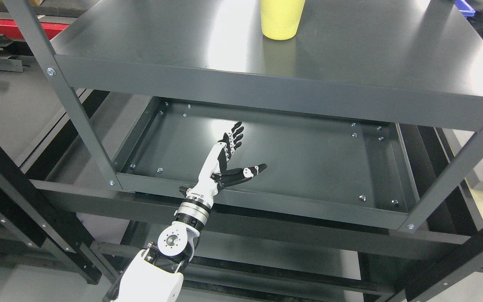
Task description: Place yellow IKEA cup on middle right shelf
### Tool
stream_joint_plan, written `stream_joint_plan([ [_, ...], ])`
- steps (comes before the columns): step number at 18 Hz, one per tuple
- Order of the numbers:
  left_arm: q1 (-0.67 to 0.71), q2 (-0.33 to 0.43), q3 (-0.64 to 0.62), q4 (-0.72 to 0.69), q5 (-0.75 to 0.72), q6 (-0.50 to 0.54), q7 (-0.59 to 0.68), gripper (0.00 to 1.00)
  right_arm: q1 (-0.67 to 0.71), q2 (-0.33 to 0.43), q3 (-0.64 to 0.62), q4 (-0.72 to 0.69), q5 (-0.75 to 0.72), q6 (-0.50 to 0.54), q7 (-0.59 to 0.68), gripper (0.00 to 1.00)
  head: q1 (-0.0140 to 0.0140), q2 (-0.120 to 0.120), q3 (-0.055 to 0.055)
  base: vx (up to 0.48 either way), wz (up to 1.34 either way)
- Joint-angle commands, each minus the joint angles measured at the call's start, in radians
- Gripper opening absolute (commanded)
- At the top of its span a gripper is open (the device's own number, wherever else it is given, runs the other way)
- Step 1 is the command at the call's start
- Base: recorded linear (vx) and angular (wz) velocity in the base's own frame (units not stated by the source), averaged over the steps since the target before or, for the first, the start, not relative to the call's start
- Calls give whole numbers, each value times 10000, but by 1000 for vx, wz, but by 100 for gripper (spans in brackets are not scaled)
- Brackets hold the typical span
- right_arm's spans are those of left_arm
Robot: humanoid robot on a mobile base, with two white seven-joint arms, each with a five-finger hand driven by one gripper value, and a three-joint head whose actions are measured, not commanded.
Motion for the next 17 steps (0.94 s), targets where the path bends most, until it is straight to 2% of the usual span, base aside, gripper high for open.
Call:
stream_joint_plan([
  [1, 314, 138, 443, -1822, -33, 712, -27, 99, 138, -175, 169, 0, -246, 8, -8, 99, 0, 0, 0, 0, 0],
  [6, 1035, 138, 382, -2818, -33, 713, -27, 99, 138, -175, 169, 0, -246, 8, -8, 99, 0, -1, 0, 0, 0],
  [17, 1235, 138, 412, -3404, -33, 391, -27, 99, 138, -175, 169, 0, -246, 8, -8, 99, 0, -1, 0, -2, -1],
])
